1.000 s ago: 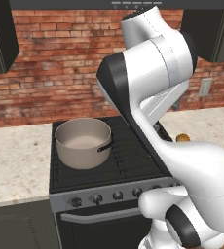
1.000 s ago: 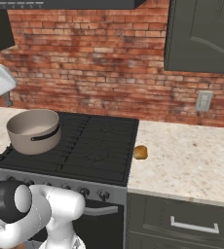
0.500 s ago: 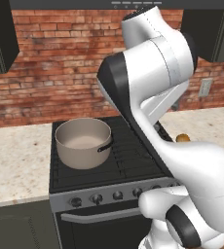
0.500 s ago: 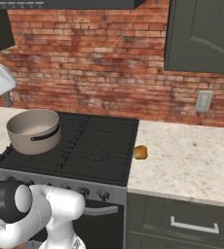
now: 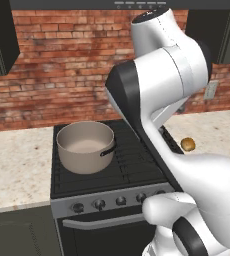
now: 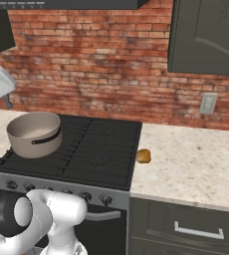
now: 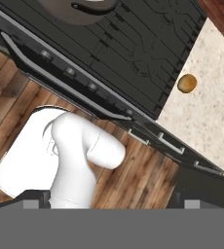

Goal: Turn on the burner for the pot on the stove. Wait thirty seconds for the pot to heat up. Then add the potato to the pot.

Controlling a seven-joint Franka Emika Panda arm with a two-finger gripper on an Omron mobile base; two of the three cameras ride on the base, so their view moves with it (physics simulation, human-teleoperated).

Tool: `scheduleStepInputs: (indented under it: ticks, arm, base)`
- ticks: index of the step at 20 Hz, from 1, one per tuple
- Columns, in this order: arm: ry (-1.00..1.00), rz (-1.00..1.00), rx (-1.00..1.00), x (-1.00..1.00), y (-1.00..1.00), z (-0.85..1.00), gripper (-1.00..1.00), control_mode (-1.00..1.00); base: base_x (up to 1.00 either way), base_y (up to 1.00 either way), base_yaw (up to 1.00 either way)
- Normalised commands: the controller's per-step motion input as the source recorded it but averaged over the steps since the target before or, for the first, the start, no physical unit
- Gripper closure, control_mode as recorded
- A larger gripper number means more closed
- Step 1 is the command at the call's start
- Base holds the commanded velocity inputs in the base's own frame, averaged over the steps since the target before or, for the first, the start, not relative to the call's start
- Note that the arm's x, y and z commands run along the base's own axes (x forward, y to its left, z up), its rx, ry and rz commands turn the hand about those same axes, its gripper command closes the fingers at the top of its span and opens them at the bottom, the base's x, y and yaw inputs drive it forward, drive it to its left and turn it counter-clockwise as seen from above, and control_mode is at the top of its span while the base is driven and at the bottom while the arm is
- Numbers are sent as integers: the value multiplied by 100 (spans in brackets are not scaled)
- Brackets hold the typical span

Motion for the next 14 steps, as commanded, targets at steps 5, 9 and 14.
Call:
scheduleStepInputs:
  ticks: [5, 9, 14]
  arm:
    - [-1, 0, 2, -6, 1, 0, -100, -100]
    - [0, 0, 21, -1, -21, 0, -100, -100]
    - [3, 0, 9, 0, -13, 0, -100, -100]
  base:
    - [0, 0, 0]
    - [0, 0, 0]
    - [0, 0, 0]
